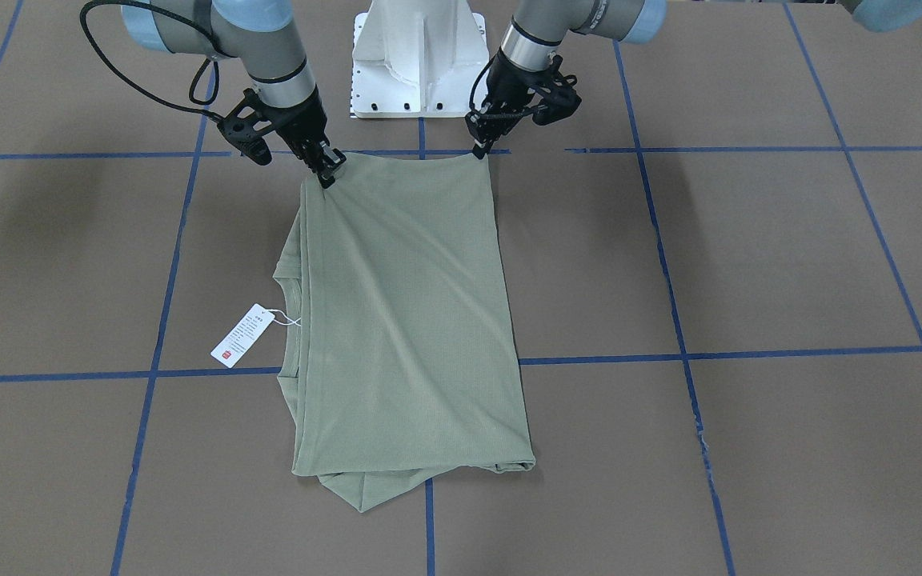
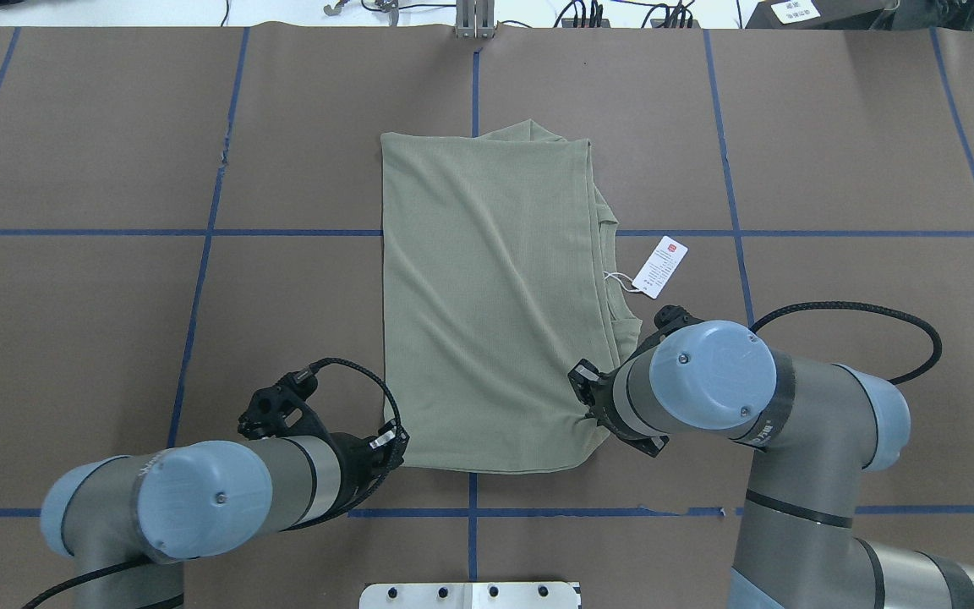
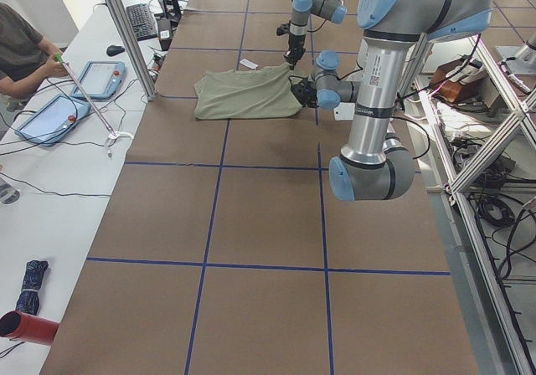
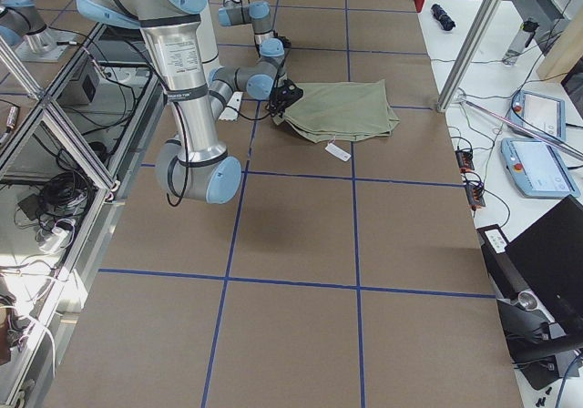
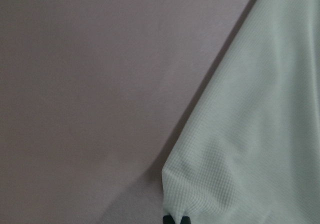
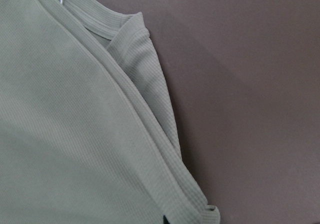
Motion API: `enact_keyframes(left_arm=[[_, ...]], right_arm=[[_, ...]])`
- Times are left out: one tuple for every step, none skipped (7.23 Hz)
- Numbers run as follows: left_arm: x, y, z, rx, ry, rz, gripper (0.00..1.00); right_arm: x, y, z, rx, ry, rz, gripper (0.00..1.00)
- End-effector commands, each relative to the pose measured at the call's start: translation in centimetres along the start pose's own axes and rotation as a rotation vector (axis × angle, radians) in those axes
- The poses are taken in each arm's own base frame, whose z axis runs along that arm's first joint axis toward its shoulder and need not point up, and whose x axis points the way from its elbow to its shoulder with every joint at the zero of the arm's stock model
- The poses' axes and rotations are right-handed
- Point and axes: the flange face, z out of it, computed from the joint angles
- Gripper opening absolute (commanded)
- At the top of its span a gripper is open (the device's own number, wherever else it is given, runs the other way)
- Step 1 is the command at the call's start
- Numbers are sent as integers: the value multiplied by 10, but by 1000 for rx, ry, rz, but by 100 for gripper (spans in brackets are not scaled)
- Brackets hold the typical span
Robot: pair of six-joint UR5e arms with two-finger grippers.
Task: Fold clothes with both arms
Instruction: 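Lift the near edge with both grippers and fold it toward the far edge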
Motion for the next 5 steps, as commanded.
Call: enact_keyframes(left_arm=[[-10,51,-58,-92,-22,-66,0],[-17,79,-79,-160,-24,-116,0],[-9,81,-107,-176,-6,-138,0],[7,69,-124,-150,17,-137,0],[38,36,-128,-87,85,-101,0]], right_arm=[[28,44,-29,-53,20,22,0],[50,64,-48,-86,40,51,0],[58,64,-82,-109,8,56,0],[50,49,-111,-96,-30,81,0],[36,35,-113,-66,-48,106,0]])
